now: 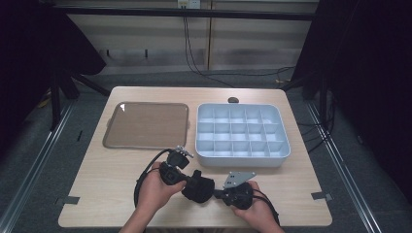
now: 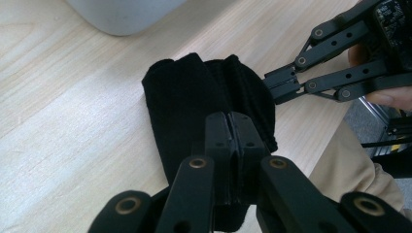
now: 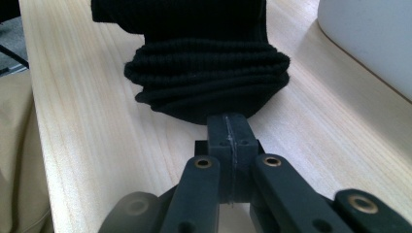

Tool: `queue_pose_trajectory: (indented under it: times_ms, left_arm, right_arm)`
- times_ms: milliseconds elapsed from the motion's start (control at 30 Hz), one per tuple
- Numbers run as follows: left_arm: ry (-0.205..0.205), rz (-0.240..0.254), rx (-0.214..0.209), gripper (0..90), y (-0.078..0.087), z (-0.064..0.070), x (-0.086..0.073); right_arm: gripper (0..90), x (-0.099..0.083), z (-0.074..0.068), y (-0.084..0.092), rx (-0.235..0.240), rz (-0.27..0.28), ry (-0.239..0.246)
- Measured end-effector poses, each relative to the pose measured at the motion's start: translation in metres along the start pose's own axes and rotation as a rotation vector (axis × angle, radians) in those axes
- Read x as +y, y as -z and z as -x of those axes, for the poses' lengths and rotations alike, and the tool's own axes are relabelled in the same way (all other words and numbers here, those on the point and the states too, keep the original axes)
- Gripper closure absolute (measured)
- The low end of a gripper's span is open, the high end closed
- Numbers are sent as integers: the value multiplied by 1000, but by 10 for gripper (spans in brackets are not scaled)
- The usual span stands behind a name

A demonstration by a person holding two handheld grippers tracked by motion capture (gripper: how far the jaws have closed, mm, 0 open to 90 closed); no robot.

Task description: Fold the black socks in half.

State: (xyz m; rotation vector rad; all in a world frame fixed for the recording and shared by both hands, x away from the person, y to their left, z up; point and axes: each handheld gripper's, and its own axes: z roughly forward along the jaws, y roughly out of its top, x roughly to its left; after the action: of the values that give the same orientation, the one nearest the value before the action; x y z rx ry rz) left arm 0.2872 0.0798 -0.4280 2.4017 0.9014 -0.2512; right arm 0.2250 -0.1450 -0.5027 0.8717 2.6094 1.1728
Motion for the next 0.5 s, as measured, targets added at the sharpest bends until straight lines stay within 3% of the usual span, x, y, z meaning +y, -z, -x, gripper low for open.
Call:
queue_pose_trajectory:
  times_ms: [500]
  left_arm:
    - [5, -3, -8, 873, -6, 2, 5]
  right_arm:
    - [900, 0, 1, -1, 7, 4, -2]
